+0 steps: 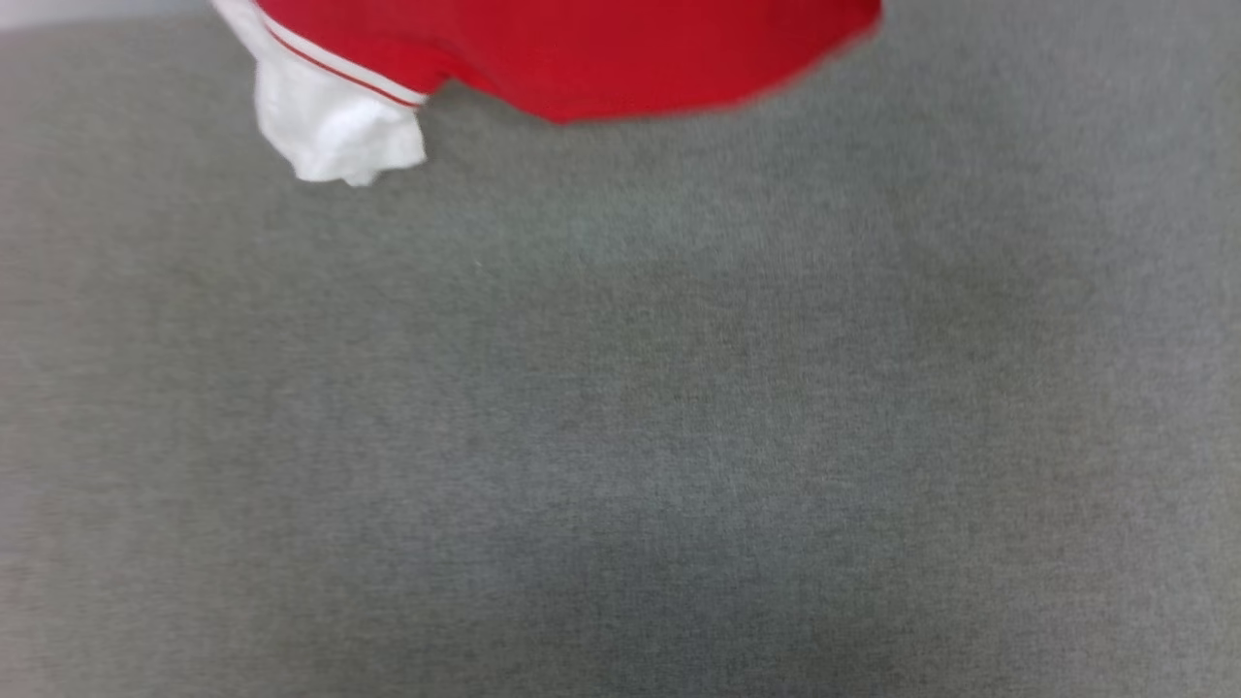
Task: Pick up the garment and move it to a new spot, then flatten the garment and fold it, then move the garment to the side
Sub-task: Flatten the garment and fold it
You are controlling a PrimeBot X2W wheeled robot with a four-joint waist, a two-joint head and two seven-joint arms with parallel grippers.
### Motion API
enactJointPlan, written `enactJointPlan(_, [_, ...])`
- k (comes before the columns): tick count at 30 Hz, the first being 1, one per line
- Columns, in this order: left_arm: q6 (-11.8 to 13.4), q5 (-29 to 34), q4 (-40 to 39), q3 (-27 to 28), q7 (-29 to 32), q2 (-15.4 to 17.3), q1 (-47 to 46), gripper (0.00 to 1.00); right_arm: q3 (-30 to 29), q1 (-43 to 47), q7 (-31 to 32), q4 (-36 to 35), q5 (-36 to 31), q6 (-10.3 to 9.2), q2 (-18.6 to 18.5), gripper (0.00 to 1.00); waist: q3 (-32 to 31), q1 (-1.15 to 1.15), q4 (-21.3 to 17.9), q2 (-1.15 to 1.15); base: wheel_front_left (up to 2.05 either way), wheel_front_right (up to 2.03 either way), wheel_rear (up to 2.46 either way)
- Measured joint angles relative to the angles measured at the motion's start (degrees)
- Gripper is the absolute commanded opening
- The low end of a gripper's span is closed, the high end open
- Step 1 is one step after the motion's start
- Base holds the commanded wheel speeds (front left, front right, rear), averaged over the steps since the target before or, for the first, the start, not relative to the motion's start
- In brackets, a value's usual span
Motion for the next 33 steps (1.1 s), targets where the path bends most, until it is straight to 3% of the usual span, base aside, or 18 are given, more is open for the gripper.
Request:
enactJointPlan(10, [-0.4,3.1,2.6,-0.4,-8.8,2.1,-8.9,0.0,-0.7,-5.2,-17.4,4.8,-5.8,0.0,2.4,0.0,10.0,0.0,-2.5,0.0,0.0,0.0,0.0])
enactJointPlan(13, [-0.1,3.5,0.0,1.2,-9.5,2.0,-13.2,0.0,-3.3,-9.1,-21.6,6.5,-8.1,0.0,1.9,0.0,13.1,0.0,-2.7,0.0,0.0,0.0,0.0])
enactJointPlan(18, [0.1,5.4,-10.0,7.0,-9.7,2.0,-16.2,0.0,-7.0,-13.9,-23.3,8.8,-12.6,0.0,1.8,0.0,18.8,0.0,-2.1,0.0,0.0,0.0,0.0])
enactJointPlan(29, [-0.7,7.1,-15.3,18.2,-9.7,-1.2,1.6,0.0,-9.0,-11.6,-23.7,14.6,-18.4,0.0,2.2,0.0,26.8,0.0,2.9,0.0,0.0,0.0,0.0])
enactJointPlan(33, [-1.0,7.2,-13.8,17.6,-9.7,-2.5,7.5,0.0,-7.2,-8.7,-23.7,15.9,-17.5,0.0,2.2,0.0,25.9,0.0,4.6,0.0,0.0,0.0,0.0])
